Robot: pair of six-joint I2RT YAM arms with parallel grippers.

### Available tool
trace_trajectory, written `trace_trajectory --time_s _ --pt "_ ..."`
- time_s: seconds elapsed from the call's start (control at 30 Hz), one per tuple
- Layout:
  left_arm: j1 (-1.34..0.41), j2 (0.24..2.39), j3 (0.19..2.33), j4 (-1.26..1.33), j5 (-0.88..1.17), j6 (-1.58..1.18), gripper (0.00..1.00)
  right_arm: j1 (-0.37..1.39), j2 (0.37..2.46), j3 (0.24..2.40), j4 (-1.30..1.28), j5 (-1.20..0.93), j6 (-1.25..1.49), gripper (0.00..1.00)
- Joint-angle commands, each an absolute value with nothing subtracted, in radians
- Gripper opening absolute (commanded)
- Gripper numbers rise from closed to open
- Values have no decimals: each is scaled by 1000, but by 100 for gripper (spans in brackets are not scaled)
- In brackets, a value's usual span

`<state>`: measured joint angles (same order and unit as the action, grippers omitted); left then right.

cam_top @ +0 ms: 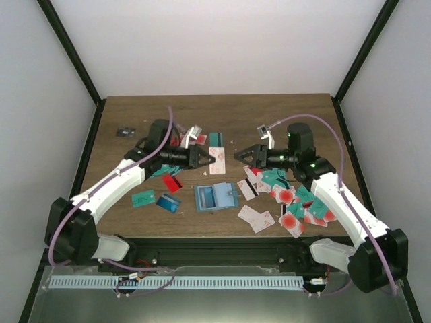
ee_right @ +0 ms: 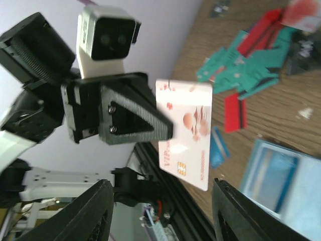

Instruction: Put the credit cards into the card holder

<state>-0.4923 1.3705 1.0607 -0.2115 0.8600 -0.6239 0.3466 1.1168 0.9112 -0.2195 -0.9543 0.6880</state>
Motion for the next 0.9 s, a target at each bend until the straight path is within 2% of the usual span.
trace_trajectory --time_s 0.0,0.3,0.87 --pt "-491 1402 986 -441 806 -478 4 353 1182 887 -387 -854 540 55" --pt "-477 1545 921 -523 764 -393 4 355 1350 805 -379 -774 508 50" --pt "-476 1679 858 -413 804 -413 4 361 1560 748 -278 -779 497 46"
